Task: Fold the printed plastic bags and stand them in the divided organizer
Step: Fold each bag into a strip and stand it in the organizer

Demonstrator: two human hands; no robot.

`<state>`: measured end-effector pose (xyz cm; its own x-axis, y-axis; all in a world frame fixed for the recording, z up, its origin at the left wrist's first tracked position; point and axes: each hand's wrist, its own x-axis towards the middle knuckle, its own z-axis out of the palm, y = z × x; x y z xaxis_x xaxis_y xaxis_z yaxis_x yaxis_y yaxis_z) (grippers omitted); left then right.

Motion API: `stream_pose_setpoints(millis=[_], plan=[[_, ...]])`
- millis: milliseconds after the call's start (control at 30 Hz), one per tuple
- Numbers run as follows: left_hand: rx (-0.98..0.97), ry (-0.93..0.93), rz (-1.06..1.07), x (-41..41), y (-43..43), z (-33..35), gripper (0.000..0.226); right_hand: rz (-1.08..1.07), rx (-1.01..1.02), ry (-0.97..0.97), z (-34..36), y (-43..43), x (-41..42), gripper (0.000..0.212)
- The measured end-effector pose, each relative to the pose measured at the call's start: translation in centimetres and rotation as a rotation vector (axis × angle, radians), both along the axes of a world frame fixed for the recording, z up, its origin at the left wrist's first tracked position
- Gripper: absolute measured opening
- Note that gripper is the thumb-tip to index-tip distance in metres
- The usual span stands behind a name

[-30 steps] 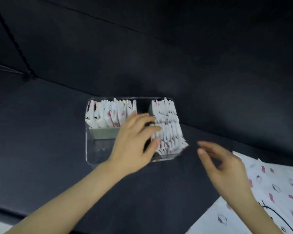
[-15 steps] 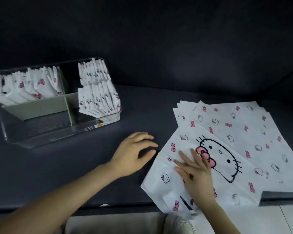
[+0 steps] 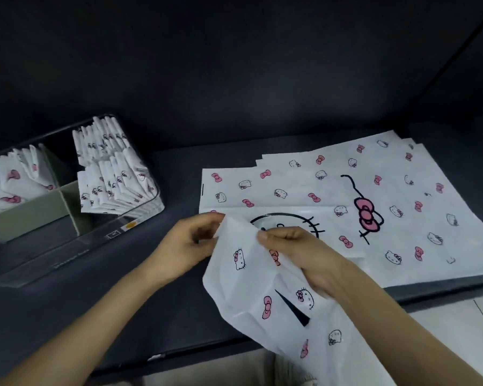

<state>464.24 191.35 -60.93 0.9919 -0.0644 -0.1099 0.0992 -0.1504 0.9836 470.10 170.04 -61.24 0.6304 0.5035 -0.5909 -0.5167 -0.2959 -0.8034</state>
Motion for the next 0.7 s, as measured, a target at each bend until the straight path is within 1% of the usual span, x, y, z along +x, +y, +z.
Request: stream_pose_setpoints(millis=[33, 100, 133, 167, 200, 233, 300, 367, 433, 467, 500, 533, 600, 633, 667, 700], plan=[[0.026, 0.0, 0.089, 0.3, -0.7, -0.4, 0.026, 0.014, -0.003, 0.023, 0.0, 0.1, 0.2, 0.06], [0.122, 0.037, 0.262, 1.0, -1.9, -1.5, 0.02, 0.026, 0.02, 0.046, 0.3, -0.4, 1.1, 0.046], [0.123, 0.081, 0.337, 1.4, -2.3, -2.0, 0.016, 0.026, 0.039, 0.021, 0.6, -1.3, 1.8, 0.042], [0.086, 0.138, 0.413, 1.7, -2.6, -2.5, 0.013, -0.01, 0.061, -0.007, 1.2, -2.4, 2.5, 0.043], [0.067, 0.209, 0.494, 2.1, -2.7, -3.0, 0.009, -0.052, 0.093, -0.034, 1.6, -3.9, 3.1, 0.048], [0.08, 0.283, 0.578, 2.5, -2.5, -3.6, 0.01, -0.087, 0.12, -0.059, 1.8, -5.6, 3.7, 0.056], [0.094, 0.397, 0.697, 3.4, -1.8, -4.6, 0.019, -0.087, 0.12, -0.103, 1.9, -8.6, 4.4, 0.08], [0.095, 0.446, 0.766, 4.1, -1.0, -4.7, 0.023, -0.078, 0.073, -0.125, 1.4, -10.5, 4.3, 0.095], [0.155, 0.437, 0.787, 4.2, -0.5, -4.5, 0.024, -0.083, 0.028, -0.151, 1.0, -10.8, 3.9, 0.101], [0.17, 0.412, 0.779, 4.1, -0.4, -4.3, 0.024, -0.111, -0.007, -0.165, 0.8, -10.4, 3.5, 0.097], [0.172, 0.384, 0.756, 3.8, -0.4, -4.1, 0.021, -0.14, -0.034, -0.185, 0.5, -9.8, 3.1, 0.084], [0.163, 0.357, 0.721, 3.4, -0.4, -4.0, 0.017, -0.213, -0.096, -0.199, 0.3, -9.1, 2.7, 0.063], [0.138, 0.319, 0.648, 2.5, -0.5, -3.8, 0.008, -0.373, -0.218, -0.31, -0.1, -7.9, 2.3, 0.013], [0.142, 0.312, 0.62, 2.0, -0.5, -3.9, 0.006, -0.424, -0.261, -0.395, -0.7, -7.6, 2.3, 0.029], [0.159, 0.3, 0.603, 1.6, -0.5, -4.0, 0.006, -0.458, -0.33, -0.431, -0.9, -7.4, 2.1, 0.044], [0.182, 0.28, 0.596, 1.3, -0.5, -4.0, 0.007, -0.508, -0.361, -0.434, -1.3, -7.5, 1.9, 0.05]])
